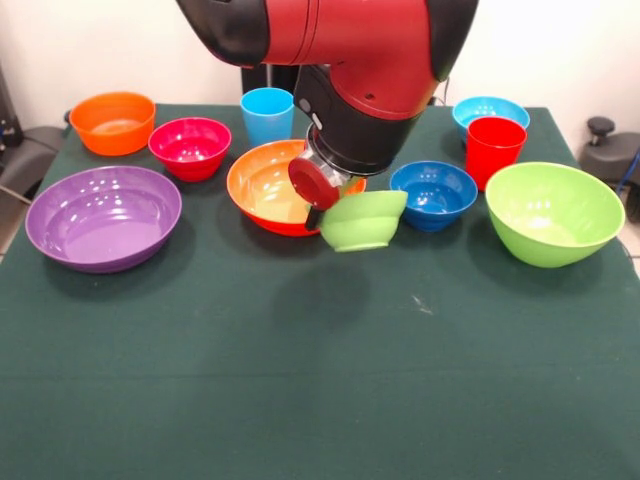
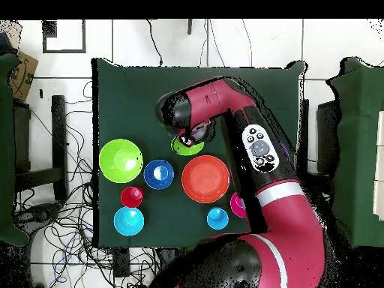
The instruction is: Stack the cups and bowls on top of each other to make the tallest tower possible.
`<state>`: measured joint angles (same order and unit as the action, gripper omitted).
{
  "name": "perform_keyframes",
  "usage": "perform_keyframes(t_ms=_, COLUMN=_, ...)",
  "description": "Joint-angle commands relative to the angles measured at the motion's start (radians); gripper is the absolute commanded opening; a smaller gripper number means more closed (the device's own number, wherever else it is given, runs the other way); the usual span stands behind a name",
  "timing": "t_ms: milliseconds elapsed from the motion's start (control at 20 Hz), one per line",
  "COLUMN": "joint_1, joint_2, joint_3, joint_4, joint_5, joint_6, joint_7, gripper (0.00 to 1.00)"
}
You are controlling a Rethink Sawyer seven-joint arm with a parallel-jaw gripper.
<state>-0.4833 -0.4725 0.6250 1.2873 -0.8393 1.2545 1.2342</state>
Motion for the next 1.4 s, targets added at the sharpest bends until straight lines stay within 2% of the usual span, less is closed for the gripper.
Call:
perform_keyframes(t_ms=50, joint_1=0.006, joint_2=-0.038, joint_3=-0.042, joint_4=0.046, joint_5=-0.067, joint_6=0.012, joint_7=-0.235, gripper=0.0)
perform_keyframes(t_ms=100, joint_1=0.009, joint_2=-0.035, joint_3=-0.041, joint_4=0.041, joint_5=-0.068, joint_6=0.015, joint_7=-0.235, gripper=1.0)
perform_keyframes(t_ms=650, joint_1=0.035, joint_2=-0.031, joint_3=-0.056, joint_4=0.023, joint_5=-0.081, joint_6=0.055, joint_7=-0.225, gripper=1.0)
perform_keyframes(t_ms=900, joint_1=0.026, joint_2=-0.032, joint_3=-0.042, joint_4=0.039, joint_5=-0.06, joint_6=0.05, joint_7=-0.241, gripper=1.0)
perform_keyframes(t_ms=1400, joint_1=-0.026, joint_2=-0.15, joint_3=0.02, joint_4=0.137, joint_5=0.004, joint_6=-0.025, joint_7=-0.245, gripper=1.0)
